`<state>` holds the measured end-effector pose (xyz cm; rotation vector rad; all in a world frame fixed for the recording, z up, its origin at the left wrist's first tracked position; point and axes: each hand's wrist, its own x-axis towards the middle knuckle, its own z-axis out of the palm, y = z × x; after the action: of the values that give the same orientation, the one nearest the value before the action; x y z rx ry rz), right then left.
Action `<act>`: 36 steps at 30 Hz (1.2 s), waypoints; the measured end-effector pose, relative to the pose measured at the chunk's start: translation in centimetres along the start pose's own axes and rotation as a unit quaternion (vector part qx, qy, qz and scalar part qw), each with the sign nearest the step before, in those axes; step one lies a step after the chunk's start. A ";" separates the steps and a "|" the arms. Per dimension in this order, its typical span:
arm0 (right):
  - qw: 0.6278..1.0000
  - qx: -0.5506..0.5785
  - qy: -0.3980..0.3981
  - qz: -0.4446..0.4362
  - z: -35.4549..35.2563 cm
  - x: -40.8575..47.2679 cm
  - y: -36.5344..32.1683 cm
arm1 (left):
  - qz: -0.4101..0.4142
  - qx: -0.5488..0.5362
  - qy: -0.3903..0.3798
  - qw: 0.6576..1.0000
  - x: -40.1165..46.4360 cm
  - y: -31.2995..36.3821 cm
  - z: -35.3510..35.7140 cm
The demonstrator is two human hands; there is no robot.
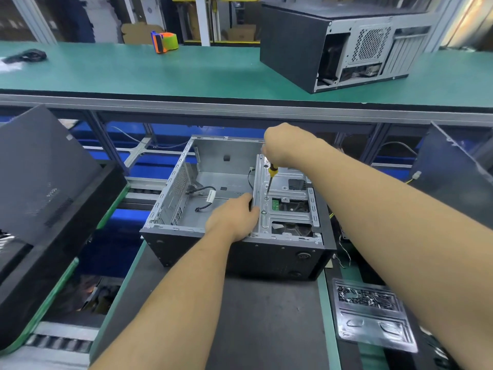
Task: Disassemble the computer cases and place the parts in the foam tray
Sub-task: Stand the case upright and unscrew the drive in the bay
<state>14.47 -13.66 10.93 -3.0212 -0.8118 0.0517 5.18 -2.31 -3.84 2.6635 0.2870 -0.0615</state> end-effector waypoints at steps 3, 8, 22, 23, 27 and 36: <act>1.000 -0.009 0.002 -0.027 0.3 0.1 0.6 | -0.007 0.019 0.002 1.000 0.0 0.1 -0.1; 0.997 -0.023 0.006 -0.067 0.7 0.0 1.6 | -0.017 0.040 -0.003 0.999 -0.1 0.3 0.0; 0.985 -0.012 -0.013 -0.173 0.2 -0.2 3.4 | -0.027 0.014 -0.057 0.998 0.4 0.0 0.0; 0.985 0.001 -0.016 -0.171 0.1 -0.2 3.2 | -0.026 0.015 -0.060 0.998 0.4 -0.1 0.0; 0.987 0.047 -0.037 -0.147 -0.2 -0.1 2.1 | -0.022 0.013 -0.058 0.998 0.3 -0.2 0.0; 0.991 0.059 -0.099 -0.070 -0.8 -0.6 0.1 | 0.002 -0.002 -0.055 0.998 0.2 -0.1 0.0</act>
<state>13.99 -14.04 11.80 -2.8724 -0.9947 0.3888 5.31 -2.16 -3.92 2.6455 0.2465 -0.2063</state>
